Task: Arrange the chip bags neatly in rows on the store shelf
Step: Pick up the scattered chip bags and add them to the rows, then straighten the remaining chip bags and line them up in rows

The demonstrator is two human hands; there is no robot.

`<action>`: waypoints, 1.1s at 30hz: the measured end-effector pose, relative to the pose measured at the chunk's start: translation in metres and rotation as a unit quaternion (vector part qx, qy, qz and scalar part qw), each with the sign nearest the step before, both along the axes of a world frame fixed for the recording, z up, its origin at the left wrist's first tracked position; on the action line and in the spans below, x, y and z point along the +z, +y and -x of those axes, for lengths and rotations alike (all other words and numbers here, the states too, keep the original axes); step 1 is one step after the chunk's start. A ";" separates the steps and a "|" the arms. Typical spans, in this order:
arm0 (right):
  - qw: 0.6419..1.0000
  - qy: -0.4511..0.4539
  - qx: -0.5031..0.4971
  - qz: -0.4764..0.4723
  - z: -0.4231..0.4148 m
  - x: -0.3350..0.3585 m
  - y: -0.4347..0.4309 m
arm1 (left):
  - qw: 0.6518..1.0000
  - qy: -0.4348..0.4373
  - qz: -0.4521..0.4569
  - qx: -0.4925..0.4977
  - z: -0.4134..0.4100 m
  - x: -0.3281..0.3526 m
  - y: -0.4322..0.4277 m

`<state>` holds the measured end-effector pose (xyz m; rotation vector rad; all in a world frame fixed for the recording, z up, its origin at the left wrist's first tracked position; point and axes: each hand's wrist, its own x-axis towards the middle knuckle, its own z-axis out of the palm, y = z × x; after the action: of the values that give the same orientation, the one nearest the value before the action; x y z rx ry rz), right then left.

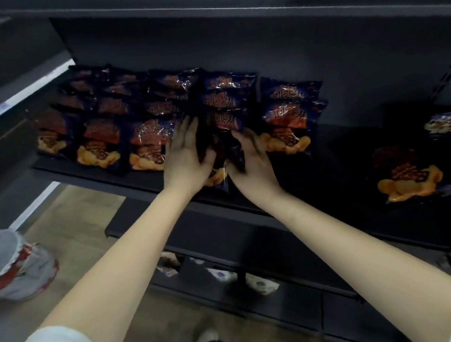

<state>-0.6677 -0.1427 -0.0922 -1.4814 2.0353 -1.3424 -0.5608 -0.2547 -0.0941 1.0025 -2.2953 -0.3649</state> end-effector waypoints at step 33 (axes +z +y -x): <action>0.979 0.003 -0.198 -0.047 -0.047 -0.050 -0.043 | 0.976 -0.126 0.067 -0.166 -0.006 -0.057 -0.037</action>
<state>-0.6209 -0.1854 -0.1425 -1.0770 2.4516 -1.3510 -0.5545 -0.2919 -0.1509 0.6271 -2.6855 -0.2203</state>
